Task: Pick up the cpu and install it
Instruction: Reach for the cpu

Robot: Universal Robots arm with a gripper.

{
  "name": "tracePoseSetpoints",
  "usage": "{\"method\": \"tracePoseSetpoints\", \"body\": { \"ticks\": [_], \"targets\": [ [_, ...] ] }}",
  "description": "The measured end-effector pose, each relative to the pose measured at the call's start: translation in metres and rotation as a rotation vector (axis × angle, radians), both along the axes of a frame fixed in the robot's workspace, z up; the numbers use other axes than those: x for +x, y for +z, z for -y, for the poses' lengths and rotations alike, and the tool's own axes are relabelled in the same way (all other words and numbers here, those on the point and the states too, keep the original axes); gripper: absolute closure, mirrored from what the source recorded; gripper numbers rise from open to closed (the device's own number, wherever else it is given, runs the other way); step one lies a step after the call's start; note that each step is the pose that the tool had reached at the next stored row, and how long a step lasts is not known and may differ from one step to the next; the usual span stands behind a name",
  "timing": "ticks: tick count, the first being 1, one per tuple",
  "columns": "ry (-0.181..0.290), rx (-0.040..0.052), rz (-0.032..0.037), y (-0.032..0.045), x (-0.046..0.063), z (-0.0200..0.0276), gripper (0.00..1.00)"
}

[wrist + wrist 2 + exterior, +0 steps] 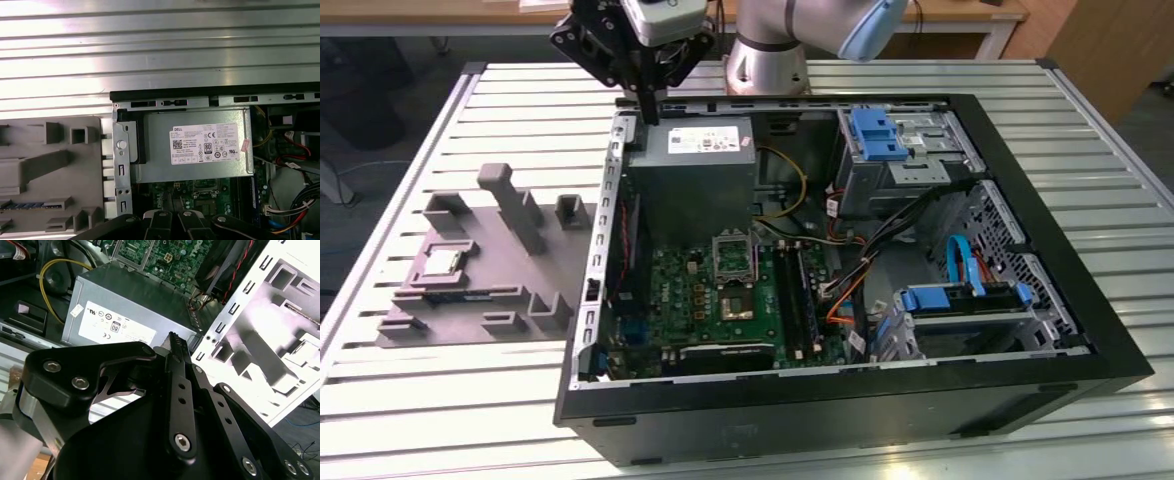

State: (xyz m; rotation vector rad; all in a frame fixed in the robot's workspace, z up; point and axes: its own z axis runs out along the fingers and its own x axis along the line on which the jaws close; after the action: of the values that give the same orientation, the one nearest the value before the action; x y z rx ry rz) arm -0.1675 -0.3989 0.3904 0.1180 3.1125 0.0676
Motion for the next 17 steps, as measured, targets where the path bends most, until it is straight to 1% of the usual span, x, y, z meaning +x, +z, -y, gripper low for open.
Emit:
{"method": "tracePoseSetpoints", "body": {
  "ticks": [17],
  "targets": [
    [0.000,0.0000,0.0000,-0.0008,-0.0061,0.0000,0.89]
  ]
}}
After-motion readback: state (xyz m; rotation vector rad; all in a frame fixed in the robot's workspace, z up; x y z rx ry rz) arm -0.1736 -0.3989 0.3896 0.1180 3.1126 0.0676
